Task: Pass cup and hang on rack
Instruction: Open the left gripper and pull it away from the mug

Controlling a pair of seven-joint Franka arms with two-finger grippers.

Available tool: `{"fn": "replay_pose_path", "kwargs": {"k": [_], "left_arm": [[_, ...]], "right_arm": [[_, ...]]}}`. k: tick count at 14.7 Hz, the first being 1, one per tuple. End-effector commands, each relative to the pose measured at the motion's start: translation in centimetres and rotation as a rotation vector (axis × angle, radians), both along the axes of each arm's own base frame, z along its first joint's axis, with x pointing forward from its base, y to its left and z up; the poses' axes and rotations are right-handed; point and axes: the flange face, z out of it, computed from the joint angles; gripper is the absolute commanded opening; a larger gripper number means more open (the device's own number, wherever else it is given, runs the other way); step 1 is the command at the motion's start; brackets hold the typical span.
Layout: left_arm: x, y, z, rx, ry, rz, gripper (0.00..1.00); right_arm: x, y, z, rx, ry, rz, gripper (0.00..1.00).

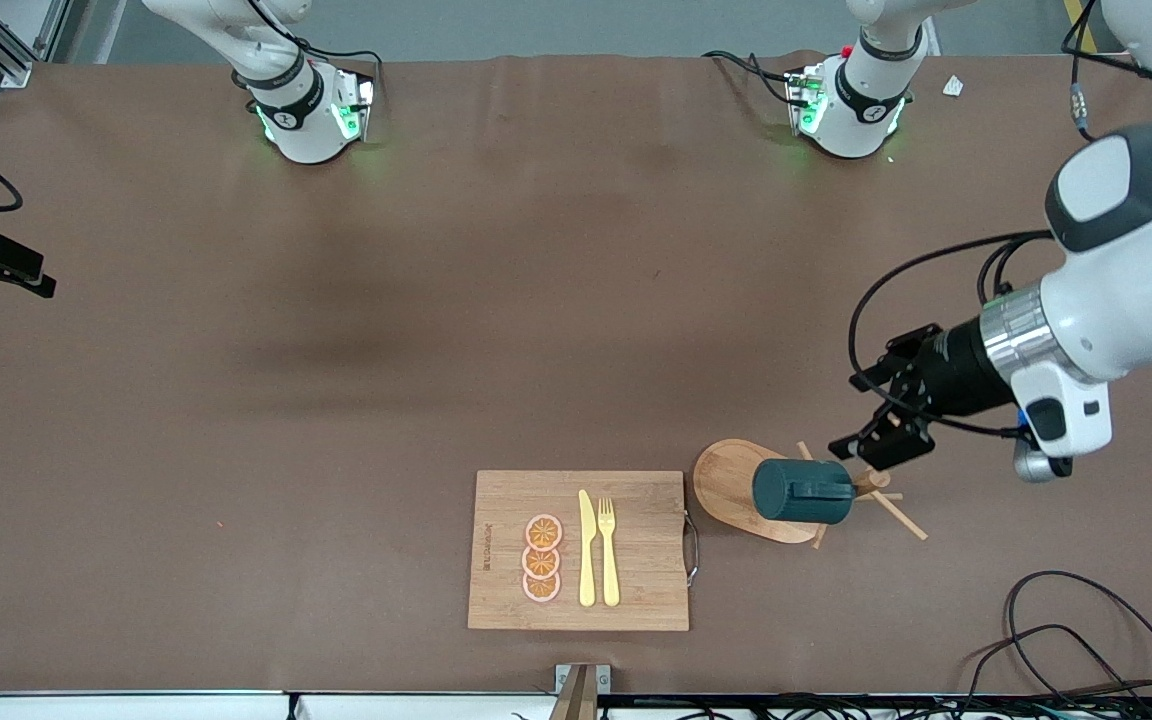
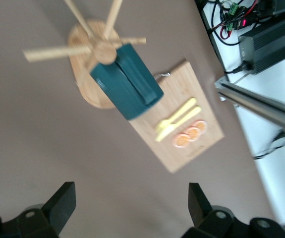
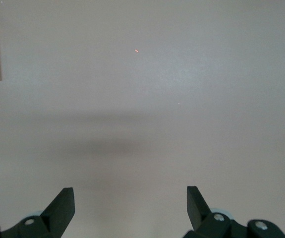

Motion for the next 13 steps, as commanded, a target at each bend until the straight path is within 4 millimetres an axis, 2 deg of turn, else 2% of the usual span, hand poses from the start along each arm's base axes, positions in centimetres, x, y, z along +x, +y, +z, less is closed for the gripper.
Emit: {"fn": "replay_pose_path", "kwargs": {"k": [1, 4, 5, 6, 7, 8, 10, 13], "left_arm": [[-2.6, 0.4, 2.3, 0.194, -0.070, -0.222, 1.00], [-4.6, 1.4, 4.6, 0.270, -0.108, -0.448, 1.00], [-5.8, 1.6, 6.5, 0.305, -0.145, -0.527, 1.00], [-6.8, 2.0, 7.5, 0.344, -0.166, -0.602, 1.00], [-7.4, 2.9, 7.8, 0.369, -0.164, -0.649, 1.00], [-8.3, 2.8, 8.2, 0.394, -0.143, -0.699, 1.00], [-9.7, 3.9, 9.2, 0.437, -0.104, -0.757, 1.00], [-11.3, 6.0, 10.1, 0.431, -0.076, -0.811, 1.00]], "right_arm": [[-0.6, -0.1, 0.8, -0.009, -0.007, 0.012, 1.00], [-0.6, -0.1, 0.8, -0.009, -0.007, 0.012, 1.00], [-0.6, -0.1, 0.8, -0.009, -0.007, 0.012, 1.00], [-0.6, -0.2, 0.8, -0.009, -0.007, 0.010, 1.00], [-0.6, -0.2, 0.7, -0.009, -0.006, 0.012, 1.00], [-0.6, -0.2, 0.8, -0.009, -0.007, 0.010, 1.00], [-0.5, -0.1, 0.8, -0.009, -0.007, 0.012, 1.00], [-0.6, -0.1, 0.7, -0.009, -0.006, 0.013, 1.00]]}}
